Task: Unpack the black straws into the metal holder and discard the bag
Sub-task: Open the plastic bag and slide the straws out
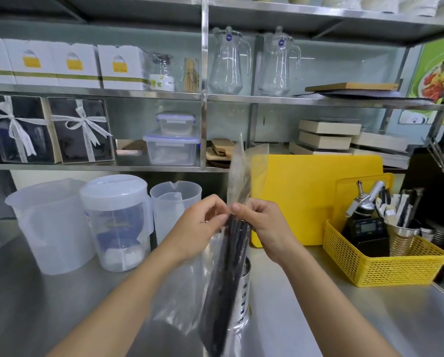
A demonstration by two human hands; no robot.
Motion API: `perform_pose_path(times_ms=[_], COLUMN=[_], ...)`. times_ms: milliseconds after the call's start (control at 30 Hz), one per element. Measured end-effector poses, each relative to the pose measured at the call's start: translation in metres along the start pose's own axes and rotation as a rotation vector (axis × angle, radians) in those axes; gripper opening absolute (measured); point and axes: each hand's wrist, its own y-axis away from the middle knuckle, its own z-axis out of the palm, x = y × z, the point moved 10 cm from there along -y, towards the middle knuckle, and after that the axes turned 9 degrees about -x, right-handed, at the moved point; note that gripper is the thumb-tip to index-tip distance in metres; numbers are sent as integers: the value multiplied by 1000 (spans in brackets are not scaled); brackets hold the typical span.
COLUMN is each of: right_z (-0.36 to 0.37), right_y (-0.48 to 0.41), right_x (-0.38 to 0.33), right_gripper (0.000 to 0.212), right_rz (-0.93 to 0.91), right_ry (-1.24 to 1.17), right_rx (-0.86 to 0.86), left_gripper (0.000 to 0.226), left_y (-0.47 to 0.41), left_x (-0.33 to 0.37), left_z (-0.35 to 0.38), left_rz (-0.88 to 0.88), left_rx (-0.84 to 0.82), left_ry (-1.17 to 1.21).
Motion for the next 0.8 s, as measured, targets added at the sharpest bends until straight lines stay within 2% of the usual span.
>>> perform_pose_path(times_ms=[100,200,300,367,400,467,500,600,800], right_z=[-6,-24,-42,-53,-55,-53,-50,-40,-35], right_y=[-3,-3,2,5,5,5,5,1,2], right_x=[8,14,23,30,33,37,37,38,38], right_gripper=[32,42,40,39,38,38,38,37,32], right_rz=[38,50,90,117,130,151,153,143,176], right_ry=[-47,-59,-51,-43,-41,-36,-27,-24,66], right_rx=[3,85,174,241,253,249,242,208,188], left_gripper=[19,25,25,10,21,60,61,17,24], left_y=[3,13,24,27,26,26,27,28,27], left_x=[-7,-22,-41,-44,-45,-47,-47,-40,-40], left_z=[-12,-35,-62,-62,-57,-44,-42,-43,-44], left_rz=[-37,-115,-257,-275,-291,-374,-395,-386,-389], left_rx=[106,293,469,437,364,206,182,202,215], left_ry=[79,174,240,336,355,232,141,32,19])
